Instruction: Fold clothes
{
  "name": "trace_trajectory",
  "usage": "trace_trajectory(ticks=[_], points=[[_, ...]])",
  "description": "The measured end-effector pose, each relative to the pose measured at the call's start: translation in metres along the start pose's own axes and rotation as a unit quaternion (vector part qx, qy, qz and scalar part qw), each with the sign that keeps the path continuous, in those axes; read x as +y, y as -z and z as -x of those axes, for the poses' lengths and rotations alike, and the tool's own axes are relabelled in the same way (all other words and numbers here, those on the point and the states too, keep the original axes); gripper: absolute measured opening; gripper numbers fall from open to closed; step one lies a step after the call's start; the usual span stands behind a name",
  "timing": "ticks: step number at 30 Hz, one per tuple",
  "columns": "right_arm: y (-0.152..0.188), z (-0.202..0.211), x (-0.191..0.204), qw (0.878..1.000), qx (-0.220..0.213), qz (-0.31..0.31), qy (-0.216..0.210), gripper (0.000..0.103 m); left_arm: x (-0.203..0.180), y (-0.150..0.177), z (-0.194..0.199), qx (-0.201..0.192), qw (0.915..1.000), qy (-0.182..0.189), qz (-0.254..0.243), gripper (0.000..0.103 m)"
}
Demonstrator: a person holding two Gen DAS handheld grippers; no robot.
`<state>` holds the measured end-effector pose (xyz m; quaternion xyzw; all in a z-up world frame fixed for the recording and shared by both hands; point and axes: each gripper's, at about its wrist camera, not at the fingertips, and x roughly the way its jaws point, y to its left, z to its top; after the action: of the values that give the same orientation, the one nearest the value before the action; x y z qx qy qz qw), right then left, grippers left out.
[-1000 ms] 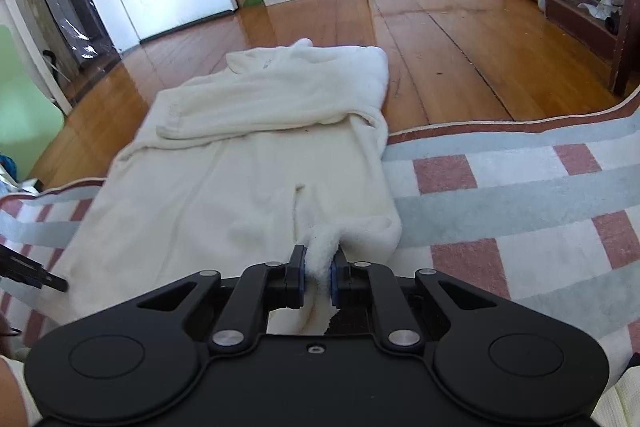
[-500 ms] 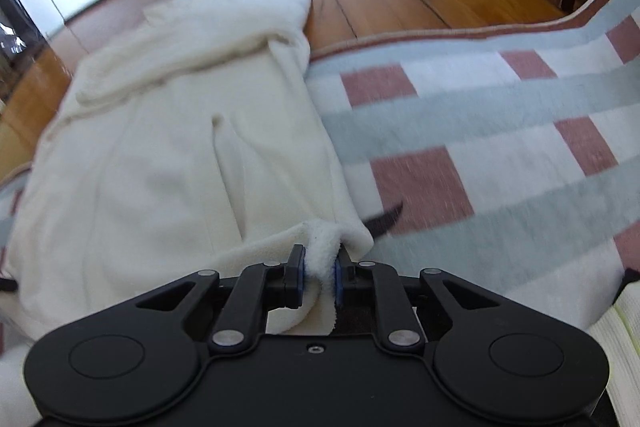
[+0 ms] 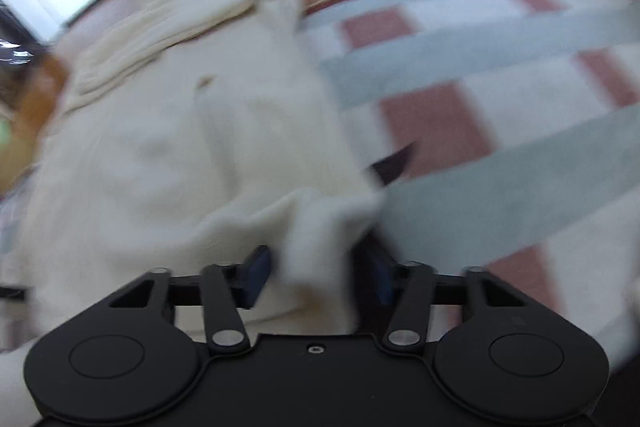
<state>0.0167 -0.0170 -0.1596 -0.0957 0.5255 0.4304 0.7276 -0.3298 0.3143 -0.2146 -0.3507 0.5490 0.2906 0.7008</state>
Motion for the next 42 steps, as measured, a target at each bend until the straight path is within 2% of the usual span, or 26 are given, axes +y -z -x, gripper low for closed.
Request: trace_trajectory(ticks=[1,2,3,4,5,6,7,9,12,16,21,24,27,31,35,39,42], points=[[0.000,0.001,0.003,1.000,-0.004,0.012,-0.012,0.017,0.001,0.000,0.000,-0.001,1.0000,0.005,0.004,0.040],[0.000,0.004,0.006,1.000,-0.010,0.020,-0.022,0.016,0.004,-0.001,0.000,-0.002,0.9999,0.011,0.010,0.046],[-0.003,0.007,0.007,0.999,-0.021,0.019,-0.029,0.014,0.006,-0.002,0.001,-0.003,0.9997,0.016,0.016,0.046],[-0.006,0.011,0.008,0.999,-0.032,0.014,-0.039,0.014,0.008,-0.002,0.001,-0.004,0.9995,0.021,0.022,0.043],[-0.010,0.016,0.008,0.998,-0.043,0.008,-0.049,0.014,0.010,-0.003,0.002,-0.008,0.9993,0.024,0.027,0.023],[-0.015,0.023,0.007,0.997,-0.054,-0.001,-0.060,0.013,0.011,-0.002,0.004,-0.016,0.9993,0.019,0.030,0.014],[-0.020,0.030,0.006,0.995,-0.067,-0.010,-0.073,0.013,0.011,-0.001,0.009,-0.027,0.9989,0.018,0.033,0.014],[-0.030,0.049,0.004,0.990,-0.096,-0.024,-0.102,0.013,0.011,0.002,0.025,-0.066,0.9956,0.046,0.048,0.014],[-0.041,0.075,0.009,0.981,-0.138,-0.009,-0.134,0.013,0.009,0.005,0.050,-0.133,0.9876,0.063,0.054,0.014],[-0.043,0.077,0.013,0.984,-0.141,0.013,-0.109,0.012,0.004,0.004,0.063,-0.188,0.9784,0.054,0.065,0.013],[-0.051,0.087,0.020,0.978,-0.165,0.031,-0.120,0.012,-0.012,-0.003,0.067,-0.223,0.9732,0.016,0.056,0.013],[-0.077,0.094,0.026,0.975,-0.180,0.047,-0.119,0.012,-0.015,-0.013,0.084,-0.236,0.9695,0.010,0.065,0.013],[-0.113,0.098,0.036,0.972,-0.195,0.061,-0.113,0.012,-0.018,-0.038,0.102,-0.246,0.9671,0.005,0.066,0.013],[-0.151,0.100,0.055,0.969,-0.209,0.078,-0.108,0.012,-0.035,-0.079,0.125,-0.261,0.9645,-0.028,0.030,0.013],[-0.155,0.087,0.056,0.974,-0.194,0.083,-0.087,0.012,-0.057,-0.098,0.126,-0.278,0.9573,-0.076,-0.018,0.012],[-0.156,0.069,0.045,0.979,-0.178,0.068,-0.071,0.012,-0.055,-0.104,0.111,-0.265,0.9625,-0.054,-0.025,0.012],[-0.175,0.062,0.045,0.977,-0.185,0.066,-0.078,0.012,-0.052,-0.127,0.107,-0.264,0.9621,-0.052,-0.044,0.012]])
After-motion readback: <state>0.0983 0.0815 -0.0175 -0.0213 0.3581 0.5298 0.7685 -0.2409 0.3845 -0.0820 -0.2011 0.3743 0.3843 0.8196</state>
